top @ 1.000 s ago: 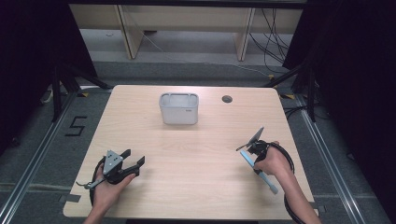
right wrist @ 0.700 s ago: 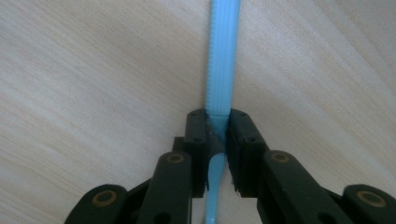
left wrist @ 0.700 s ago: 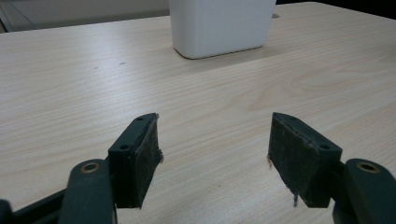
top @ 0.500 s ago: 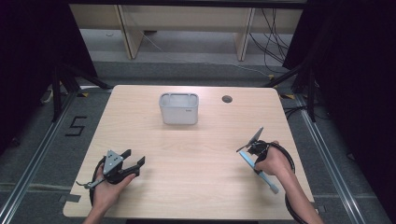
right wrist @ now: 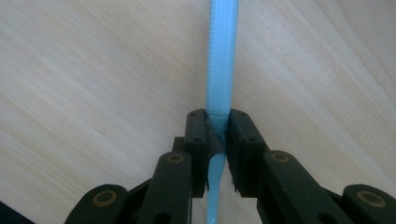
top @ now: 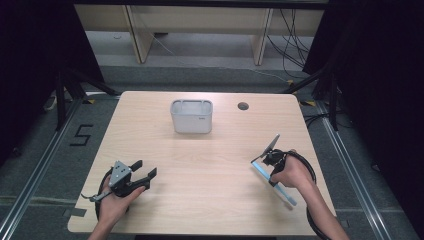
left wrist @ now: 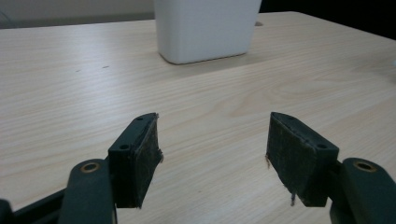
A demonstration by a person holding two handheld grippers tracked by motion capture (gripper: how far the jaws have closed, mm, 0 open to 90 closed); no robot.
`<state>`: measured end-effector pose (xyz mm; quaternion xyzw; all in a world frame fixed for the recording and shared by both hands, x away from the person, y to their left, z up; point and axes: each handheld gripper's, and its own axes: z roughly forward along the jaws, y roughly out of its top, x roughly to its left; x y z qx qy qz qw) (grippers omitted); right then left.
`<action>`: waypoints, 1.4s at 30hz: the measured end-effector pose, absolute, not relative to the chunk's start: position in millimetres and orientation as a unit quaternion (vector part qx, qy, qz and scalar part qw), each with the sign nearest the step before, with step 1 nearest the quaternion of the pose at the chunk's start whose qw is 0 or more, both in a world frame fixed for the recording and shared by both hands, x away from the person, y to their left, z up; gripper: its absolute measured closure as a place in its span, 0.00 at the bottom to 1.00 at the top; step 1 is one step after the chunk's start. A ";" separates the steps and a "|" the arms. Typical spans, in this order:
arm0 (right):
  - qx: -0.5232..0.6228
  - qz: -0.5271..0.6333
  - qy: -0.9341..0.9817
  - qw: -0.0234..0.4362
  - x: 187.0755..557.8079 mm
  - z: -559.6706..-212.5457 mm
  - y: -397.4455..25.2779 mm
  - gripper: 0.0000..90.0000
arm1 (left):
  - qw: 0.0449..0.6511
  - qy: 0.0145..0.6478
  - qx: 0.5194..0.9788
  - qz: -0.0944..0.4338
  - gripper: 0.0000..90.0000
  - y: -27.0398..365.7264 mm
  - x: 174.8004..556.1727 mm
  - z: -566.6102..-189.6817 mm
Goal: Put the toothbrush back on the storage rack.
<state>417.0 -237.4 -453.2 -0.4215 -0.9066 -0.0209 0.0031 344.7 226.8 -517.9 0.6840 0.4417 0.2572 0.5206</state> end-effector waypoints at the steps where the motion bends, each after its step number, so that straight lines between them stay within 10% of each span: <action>1: -0.433 -0.017 -0.901 0.005 414.1 -450.7 -232.3 0.88 | 0.526 0.430 0.688 0.256 0.37 225.0 344.2 -516.0; 28: -0.046 -0.052 -0.997 -0.018 383.5 -438.1 -152.0 0.88 | 0.551 0.305 0.757 0.174 0.37 173.4 327.1 -497.0; 42: -0.020 -0.042 -0.999 -0.020 382.5 -436.1 -147.6 0.88 | 0.533 0.228 0.802 0.142 0.39 145.2 331.0 -491.7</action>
